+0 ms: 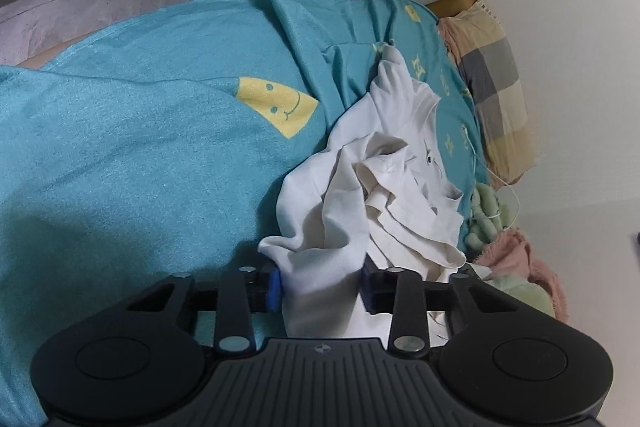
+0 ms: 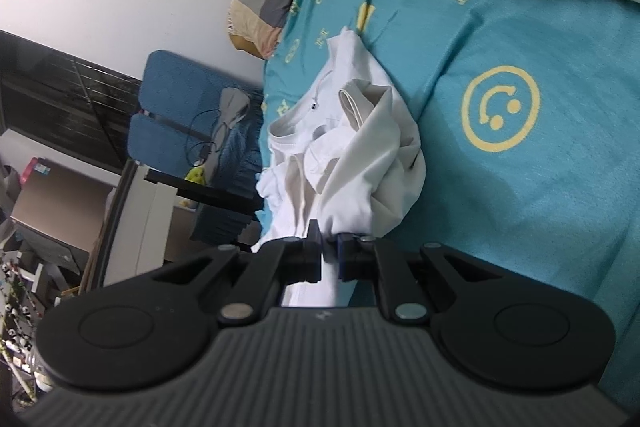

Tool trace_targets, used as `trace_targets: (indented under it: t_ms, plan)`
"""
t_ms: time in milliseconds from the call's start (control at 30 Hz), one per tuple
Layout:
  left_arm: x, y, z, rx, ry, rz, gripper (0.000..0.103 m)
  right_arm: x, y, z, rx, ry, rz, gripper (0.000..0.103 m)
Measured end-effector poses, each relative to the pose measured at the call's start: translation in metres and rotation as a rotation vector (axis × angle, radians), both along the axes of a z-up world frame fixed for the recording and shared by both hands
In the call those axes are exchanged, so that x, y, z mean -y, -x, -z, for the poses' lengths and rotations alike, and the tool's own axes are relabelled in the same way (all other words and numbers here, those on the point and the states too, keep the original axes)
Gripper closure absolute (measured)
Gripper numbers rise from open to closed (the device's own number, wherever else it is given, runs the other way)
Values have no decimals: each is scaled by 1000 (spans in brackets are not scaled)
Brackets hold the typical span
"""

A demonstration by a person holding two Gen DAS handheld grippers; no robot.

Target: Fold clothes

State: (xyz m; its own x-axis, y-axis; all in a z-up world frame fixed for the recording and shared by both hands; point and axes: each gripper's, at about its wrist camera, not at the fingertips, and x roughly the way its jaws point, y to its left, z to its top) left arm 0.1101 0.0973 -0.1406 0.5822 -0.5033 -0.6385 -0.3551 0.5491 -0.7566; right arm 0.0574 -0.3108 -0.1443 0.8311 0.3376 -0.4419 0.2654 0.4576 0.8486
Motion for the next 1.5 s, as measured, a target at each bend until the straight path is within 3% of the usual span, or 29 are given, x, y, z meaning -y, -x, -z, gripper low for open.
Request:
trace_targets:
  t_ms: [67, 167, 367, 533, 833, 1067, 1167, 1267, 1500]
  plan:
    - [-1, 0, -2, 5, 2, 0, 84, 1, 0, 1, -15, 4, 5, 93]
    - [0, -1, -3, 11, -13, 14, 91, 2, -1, 3, -27, 9, 11, 93]
    - [7, 4, -39, 141, -51, 83, 95, 2, 0, -4, -11, 39, 6, 93]
    - [9, 20, -84, 233, -44, 116, 97, 6, 10, -34, 22, 87, 7, 93]
    - [-9, 97, -146, 190, 27, 109, 97, 5, 84, -88, 91, 110, 17, 94]
    - [-25, 156, -172, 123, -13, 114, 97, -7, 157, -110, 92, 138, -17, 94]
    - [-23, 143, -174, 119, -22, 103, 97, -6, 148, -112, 82, 121, -11, 94]
    - [-16, 108, -170, 100, -11, 77, 97, -1, 112, -109, 64, 112, 6, 94]
    - [13, -11, -139, 88, -72, 42, 95, 15, 1, -86, -5, 78, 48, 94]
